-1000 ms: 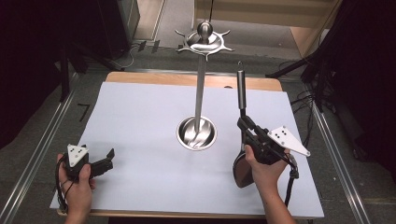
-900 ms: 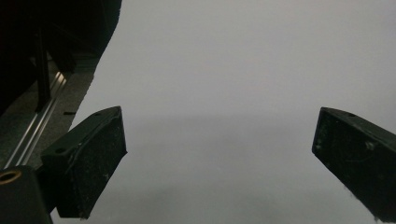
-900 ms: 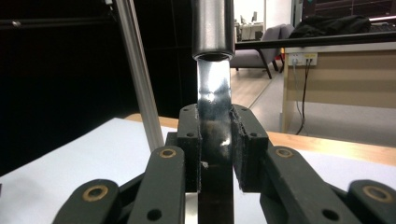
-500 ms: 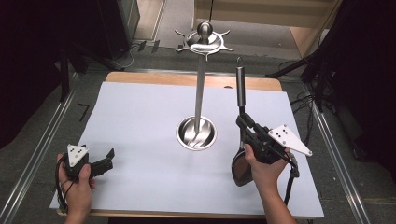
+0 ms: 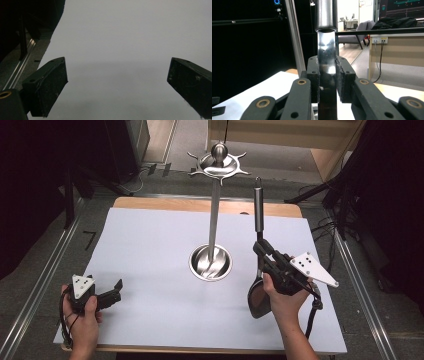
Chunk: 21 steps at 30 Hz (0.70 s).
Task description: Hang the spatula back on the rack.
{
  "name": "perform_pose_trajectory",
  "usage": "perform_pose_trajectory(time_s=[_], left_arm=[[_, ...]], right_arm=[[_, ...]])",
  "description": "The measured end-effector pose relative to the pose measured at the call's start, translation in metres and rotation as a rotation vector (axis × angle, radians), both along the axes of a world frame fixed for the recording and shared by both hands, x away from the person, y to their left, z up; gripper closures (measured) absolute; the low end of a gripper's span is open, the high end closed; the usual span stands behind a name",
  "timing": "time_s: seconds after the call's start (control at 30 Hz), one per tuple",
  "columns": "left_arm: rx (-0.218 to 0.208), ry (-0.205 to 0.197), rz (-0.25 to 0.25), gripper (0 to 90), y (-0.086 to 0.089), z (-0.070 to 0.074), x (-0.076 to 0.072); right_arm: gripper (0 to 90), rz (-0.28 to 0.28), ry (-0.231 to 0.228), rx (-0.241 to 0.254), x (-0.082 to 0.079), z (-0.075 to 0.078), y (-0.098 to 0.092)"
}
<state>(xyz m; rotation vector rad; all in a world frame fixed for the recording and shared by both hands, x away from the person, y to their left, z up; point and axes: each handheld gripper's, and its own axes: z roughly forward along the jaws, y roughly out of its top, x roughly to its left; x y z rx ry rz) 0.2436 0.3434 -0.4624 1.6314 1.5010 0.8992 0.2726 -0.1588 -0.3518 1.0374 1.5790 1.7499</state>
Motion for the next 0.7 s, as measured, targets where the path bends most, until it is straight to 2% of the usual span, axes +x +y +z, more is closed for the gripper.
perform_pose_trajectory(time_s=[0.7], left_arm=[[0.002, 0.001, 0.000, 3.7, 0.000, 0.000, 0.000]], right_arm=[[76.4, 0.019, -0.041, 0.015, -0.007, 0.012, 0.004]])
